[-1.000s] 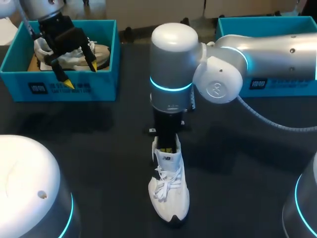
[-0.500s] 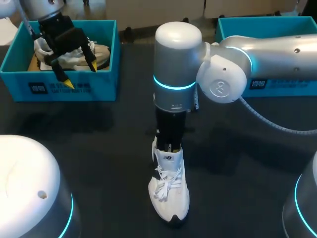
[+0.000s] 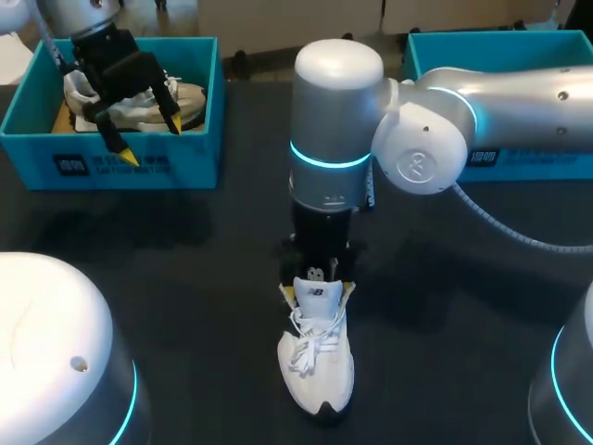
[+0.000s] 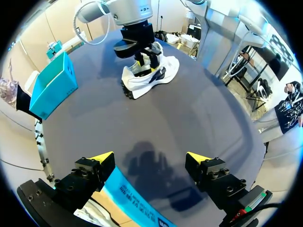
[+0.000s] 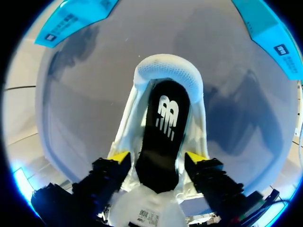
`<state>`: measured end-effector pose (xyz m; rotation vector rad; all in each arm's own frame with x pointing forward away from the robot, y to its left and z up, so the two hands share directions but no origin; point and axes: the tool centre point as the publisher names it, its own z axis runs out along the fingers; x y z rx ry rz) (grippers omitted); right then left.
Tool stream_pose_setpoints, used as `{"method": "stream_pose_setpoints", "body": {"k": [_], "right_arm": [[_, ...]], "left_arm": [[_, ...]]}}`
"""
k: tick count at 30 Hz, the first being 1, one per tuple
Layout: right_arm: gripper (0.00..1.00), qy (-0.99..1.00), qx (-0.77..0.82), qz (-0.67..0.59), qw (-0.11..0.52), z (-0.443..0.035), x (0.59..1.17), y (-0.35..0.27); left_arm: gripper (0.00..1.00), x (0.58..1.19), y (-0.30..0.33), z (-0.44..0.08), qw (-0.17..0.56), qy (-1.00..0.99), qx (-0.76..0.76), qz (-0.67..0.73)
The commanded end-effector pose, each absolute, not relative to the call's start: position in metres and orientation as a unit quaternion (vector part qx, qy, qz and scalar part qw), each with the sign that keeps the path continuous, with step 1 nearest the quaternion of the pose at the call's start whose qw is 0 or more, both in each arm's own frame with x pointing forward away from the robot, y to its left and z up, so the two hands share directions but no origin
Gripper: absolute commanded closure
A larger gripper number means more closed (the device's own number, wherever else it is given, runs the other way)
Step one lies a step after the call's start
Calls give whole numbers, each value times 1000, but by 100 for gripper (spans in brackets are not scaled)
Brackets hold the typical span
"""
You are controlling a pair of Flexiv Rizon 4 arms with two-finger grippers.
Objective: Take the shoe out of the shoebox, open the shoe tongue, remove and reinsert the insole, then place the shoe into the shoebox
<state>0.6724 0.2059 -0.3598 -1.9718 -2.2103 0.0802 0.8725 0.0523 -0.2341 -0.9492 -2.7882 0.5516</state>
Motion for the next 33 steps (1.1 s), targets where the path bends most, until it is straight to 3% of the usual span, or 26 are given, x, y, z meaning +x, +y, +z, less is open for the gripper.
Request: {"method": "stream_pose_setpoints", "body": {"k": [1,33], "right_arm": [[0,-742,-664,26,86,-363,667,210],[0,-716,-696,28,49,-329,639,217]], "left_arm": [[0,872,53,-233,73,-928,-316,183],[0,872,53,-233,73,-928,-316,183]]}}
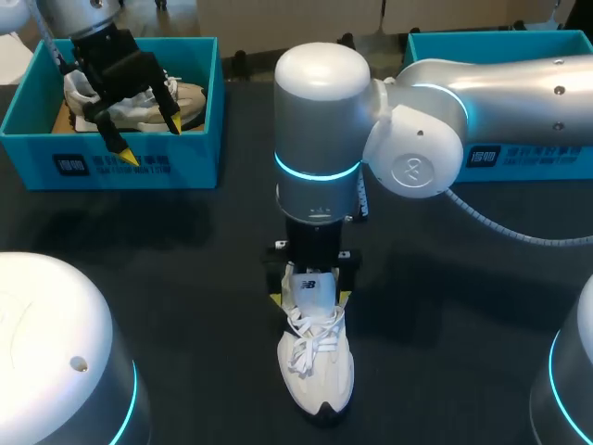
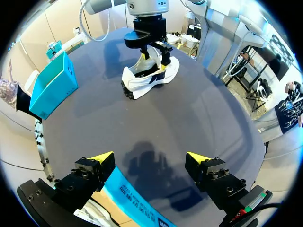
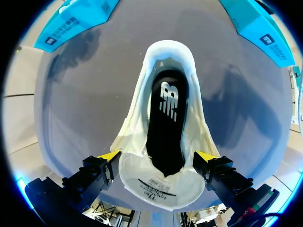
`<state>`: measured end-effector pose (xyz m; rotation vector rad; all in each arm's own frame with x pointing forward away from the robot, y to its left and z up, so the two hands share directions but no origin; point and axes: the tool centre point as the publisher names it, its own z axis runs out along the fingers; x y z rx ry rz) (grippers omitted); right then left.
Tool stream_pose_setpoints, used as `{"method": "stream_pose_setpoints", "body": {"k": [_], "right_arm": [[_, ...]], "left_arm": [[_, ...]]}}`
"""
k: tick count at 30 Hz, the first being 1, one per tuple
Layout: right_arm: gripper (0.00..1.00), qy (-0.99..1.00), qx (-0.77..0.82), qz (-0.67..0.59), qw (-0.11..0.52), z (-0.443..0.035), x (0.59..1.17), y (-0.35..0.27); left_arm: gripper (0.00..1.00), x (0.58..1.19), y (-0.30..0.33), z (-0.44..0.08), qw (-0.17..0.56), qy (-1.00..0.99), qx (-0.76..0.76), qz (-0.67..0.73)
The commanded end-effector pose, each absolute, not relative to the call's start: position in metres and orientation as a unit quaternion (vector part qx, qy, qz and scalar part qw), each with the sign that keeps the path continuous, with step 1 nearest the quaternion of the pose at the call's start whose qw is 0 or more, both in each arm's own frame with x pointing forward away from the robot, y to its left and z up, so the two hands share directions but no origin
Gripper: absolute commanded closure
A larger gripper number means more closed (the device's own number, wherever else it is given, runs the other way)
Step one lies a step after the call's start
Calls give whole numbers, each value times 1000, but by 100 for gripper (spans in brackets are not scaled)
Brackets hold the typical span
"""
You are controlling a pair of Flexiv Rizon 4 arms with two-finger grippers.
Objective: Take the shoe out of the shoebox, open the shoe tongue, remove and reinsert the insole, then place the shoe into the shoebox
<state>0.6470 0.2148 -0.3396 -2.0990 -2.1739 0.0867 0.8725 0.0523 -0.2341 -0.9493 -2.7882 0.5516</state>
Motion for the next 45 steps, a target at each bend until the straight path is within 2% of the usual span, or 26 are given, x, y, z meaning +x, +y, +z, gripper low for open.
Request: {"method": "stream_pose_setpoints", "body": {"k": [1,27,28,30,31,35,37,45], "right_arm": [[0,-714,-698,28,47,-327,635,217],[0,-680,-732,15,46,-285,565,223],[7,-680,-732,16,46,-283,561,223],[45,-678,-733,23,46,-282,558,224],[51,-679,-733,25,45,-281,557,224],[65,-685,-727,29,39,-279,557,226],[69,-686,-726,34,37,-279,559,226],[73,-696,-716,42,33,-287,573,225]], "left_arm": [[0,872,53,-233,73,-928,-316,183],[0,872,53,-233,73,-928,-316,183],[0,872,53,-233,73,-928,-316,183],[0,872,53,-233,73,-928,-316,183],[0,872,53,-233,73,-928,-316,183],[0,872,53,-233,73,-928,-316,183],[0,872,53,-233,73,-928,-316,183],[0,872,53,-233,73,-928,-316,183]]}}
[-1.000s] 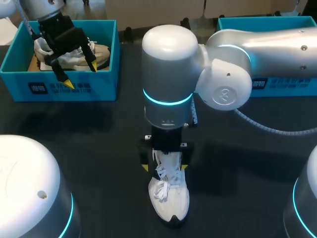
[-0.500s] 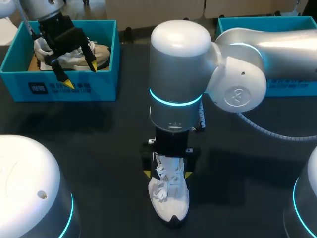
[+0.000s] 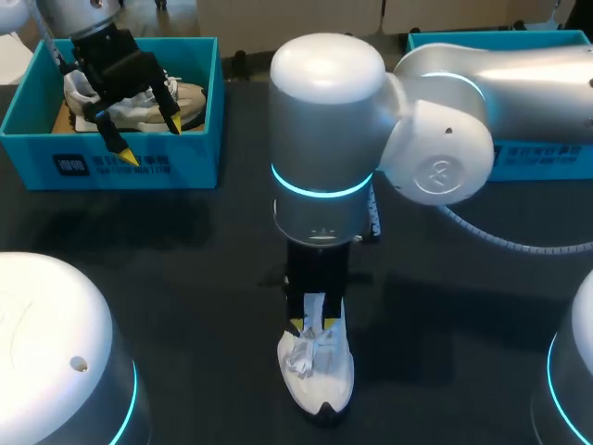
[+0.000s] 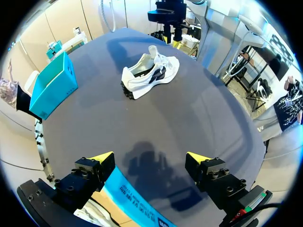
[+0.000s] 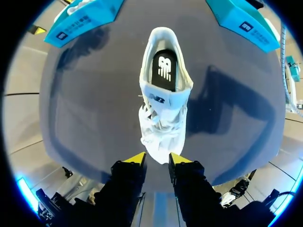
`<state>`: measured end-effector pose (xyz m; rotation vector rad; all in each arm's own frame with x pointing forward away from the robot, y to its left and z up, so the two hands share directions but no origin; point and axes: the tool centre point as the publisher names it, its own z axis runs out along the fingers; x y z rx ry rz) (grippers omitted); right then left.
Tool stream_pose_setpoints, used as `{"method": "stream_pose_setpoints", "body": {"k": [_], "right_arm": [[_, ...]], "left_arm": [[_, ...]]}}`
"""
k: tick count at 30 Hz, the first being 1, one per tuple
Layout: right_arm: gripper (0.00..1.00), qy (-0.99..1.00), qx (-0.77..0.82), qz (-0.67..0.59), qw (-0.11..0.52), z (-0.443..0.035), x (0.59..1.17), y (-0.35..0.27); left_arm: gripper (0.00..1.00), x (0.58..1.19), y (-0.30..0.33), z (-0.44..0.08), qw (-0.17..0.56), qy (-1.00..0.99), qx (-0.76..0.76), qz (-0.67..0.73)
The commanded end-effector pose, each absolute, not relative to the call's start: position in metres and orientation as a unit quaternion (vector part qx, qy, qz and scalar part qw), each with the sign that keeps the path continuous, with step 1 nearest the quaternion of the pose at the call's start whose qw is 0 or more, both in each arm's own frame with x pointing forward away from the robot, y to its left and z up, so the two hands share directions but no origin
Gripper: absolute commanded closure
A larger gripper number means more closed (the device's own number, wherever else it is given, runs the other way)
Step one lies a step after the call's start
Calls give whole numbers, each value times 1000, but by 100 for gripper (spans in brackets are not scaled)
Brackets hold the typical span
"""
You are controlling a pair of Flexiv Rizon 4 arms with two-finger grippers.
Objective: Take the shoe out of the shoebox, open the shoe tongue, remove and reinsert the insole, then place the shoe into the shoebox
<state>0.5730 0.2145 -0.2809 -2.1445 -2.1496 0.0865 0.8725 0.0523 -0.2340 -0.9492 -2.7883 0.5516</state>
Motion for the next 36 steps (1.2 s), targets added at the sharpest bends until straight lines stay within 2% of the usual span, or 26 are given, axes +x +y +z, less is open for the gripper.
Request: {"method": "stream_pose_setpoints", "body": {"k": [1,23,26,32,36], "right_arm": [[73,-698,-714,45,33,-289,577,223],[80,-736,-673,4,73,-340,642,191],[80,-741,-669,8,59,-328,641,192],[73,-754,-657,22,22,-299,637,199],[73,-763,-646,24,14,-299,646,198]], "left_arm": [[0,872,53,-233,73,-928,-316,183],[0,872,53,-233,73,-928,-316,183],[0,872,53,-233,73,-928,-316,183],[0,872,53,-233,73,-928,-316,183],[0,872,53,-233,73,-928,-316,183]]}}
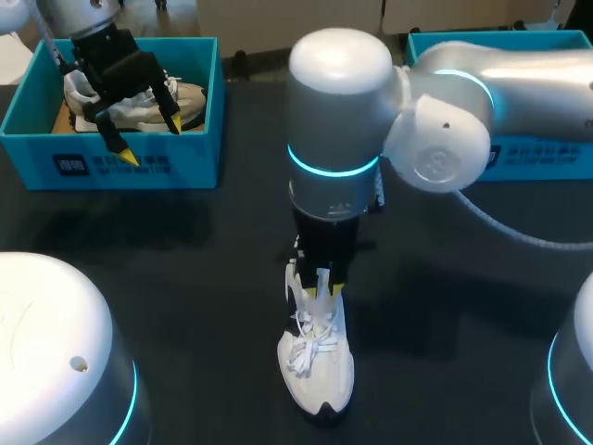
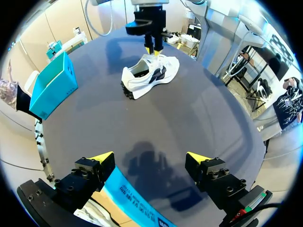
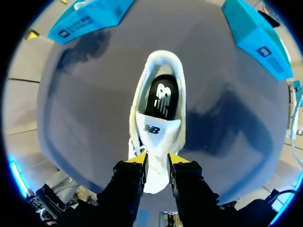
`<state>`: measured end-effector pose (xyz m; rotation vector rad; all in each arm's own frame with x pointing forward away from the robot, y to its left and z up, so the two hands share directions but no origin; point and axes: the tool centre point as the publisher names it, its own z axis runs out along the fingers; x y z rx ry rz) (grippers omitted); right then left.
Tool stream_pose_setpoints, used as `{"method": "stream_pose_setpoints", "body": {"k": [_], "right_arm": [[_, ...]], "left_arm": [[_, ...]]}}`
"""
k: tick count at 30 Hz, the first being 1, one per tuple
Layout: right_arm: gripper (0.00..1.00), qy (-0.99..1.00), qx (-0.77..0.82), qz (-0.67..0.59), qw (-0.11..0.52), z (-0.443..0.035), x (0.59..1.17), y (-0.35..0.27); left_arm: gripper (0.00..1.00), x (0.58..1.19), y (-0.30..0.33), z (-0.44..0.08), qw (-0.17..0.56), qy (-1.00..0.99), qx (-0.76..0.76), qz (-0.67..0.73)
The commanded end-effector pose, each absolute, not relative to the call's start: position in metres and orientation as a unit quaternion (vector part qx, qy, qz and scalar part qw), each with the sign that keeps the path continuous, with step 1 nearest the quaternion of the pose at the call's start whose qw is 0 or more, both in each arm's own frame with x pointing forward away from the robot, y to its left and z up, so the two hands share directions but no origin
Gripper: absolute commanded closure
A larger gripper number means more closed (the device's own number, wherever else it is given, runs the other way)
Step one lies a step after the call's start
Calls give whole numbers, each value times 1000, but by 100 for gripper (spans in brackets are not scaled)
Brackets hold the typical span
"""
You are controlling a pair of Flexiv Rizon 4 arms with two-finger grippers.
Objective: Take the shoe out of the shoebox, open the shoe tongue, remove and reinsert the insole, then place the shoe into the shoebox
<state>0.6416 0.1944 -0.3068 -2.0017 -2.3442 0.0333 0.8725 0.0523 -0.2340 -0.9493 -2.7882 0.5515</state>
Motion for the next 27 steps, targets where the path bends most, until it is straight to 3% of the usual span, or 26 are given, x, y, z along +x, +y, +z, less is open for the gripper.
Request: {"method": "stream_pose_setpoints", "body": {"k": [1,15,27], "right_arm": [[74,-765,-643,23,17,-301,649,197],[74,-783,-618,3,62,-339,672,197],[69,-859,-511,6,22,-274,678,189]], "left_arm": [[0,872,53,-233,73,-928,-316,183],[0,872,53,-233,73,-928,-316,183],[0,872,53,-233,73,-928,-316,183]]}}
